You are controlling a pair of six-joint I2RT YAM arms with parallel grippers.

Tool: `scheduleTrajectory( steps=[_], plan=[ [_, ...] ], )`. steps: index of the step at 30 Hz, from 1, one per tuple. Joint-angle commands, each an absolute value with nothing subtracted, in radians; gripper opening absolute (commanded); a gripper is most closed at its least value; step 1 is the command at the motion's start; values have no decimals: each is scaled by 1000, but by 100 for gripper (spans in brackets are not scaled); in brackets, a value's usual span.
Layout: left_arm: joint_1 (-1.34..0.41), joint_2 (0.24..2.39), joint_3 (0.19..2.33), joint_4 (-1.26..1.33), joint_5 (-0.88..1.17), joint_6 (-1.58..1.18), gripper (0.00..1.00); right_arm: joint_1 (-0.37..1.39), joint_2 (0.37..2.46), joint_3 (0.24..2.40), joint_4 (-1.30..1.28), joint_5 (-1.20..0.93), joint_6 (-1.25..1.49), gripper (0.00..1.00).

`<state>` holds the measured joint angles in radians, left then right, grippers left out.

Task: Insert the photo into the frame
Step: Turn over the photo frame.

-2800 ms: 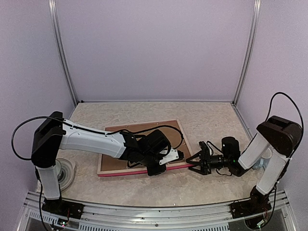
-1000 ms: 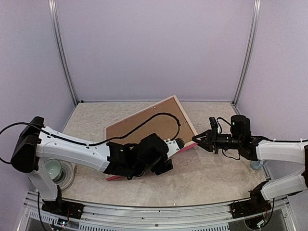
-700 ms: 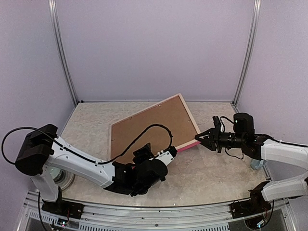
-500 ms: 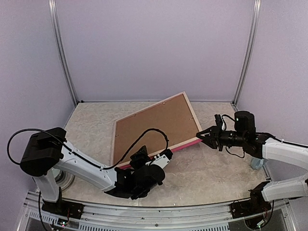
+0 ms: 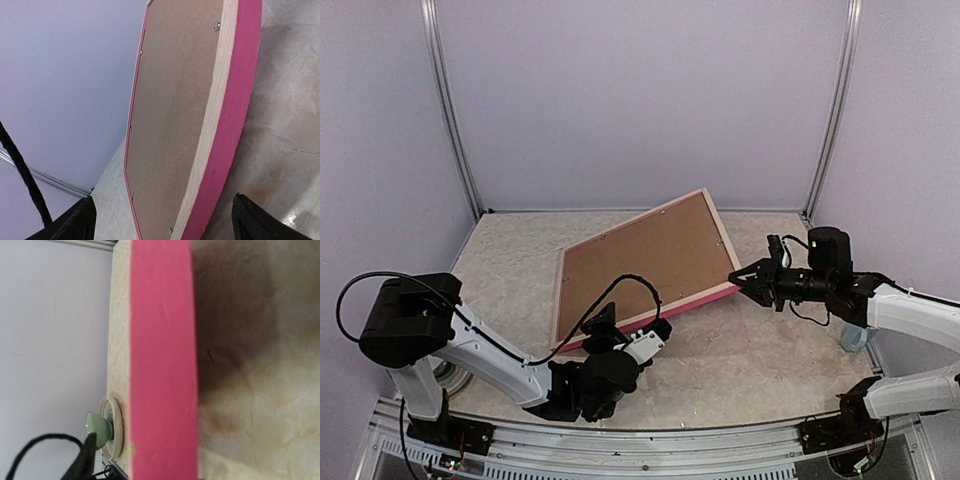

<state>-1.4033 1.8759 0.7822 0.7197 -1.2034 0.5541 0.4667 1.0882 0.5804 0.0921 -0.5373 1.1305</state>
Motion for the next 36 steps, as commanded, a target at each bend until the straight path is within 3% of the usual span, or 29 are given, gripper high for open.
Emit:
scheduleTrajectory(
  steps=[1, 5, 13, 21, 28, 31, 36],
  plan=[
    [-1417, 1848, 771, 825, -1173, 596, 95, 484, 1070, 639, 113, -529, 1102, 21],
    [-1420, 1892, 765, 981, -1218, 728, 99, 490, 1076, 646, 109, -528, 1101, 21],
    [-1411, 2044, 786, 1338, -1243, 1057, 94, 510, 1067, 650, 107, -518, 1109, 21],
    [-1389, 2010, 805, 1133, -1186, 889, 95, 528, 1054, 658, 97, -504, 1113, 21],
    [-1340, 2013, 808, 1127, -1173, 896, 94, 540, 1048, 655, 93, -496, 1114, 21],
    [-1325, 2010, 816, 1085, -1157, 872, 87, 543, 1044, 656, 95, -494, 1115, 21],
    [-1304, 1996, 825, 1023, -1137, 838, 63, 548, 1044, 656, 94, -492, 1116, 21]
  ],
)
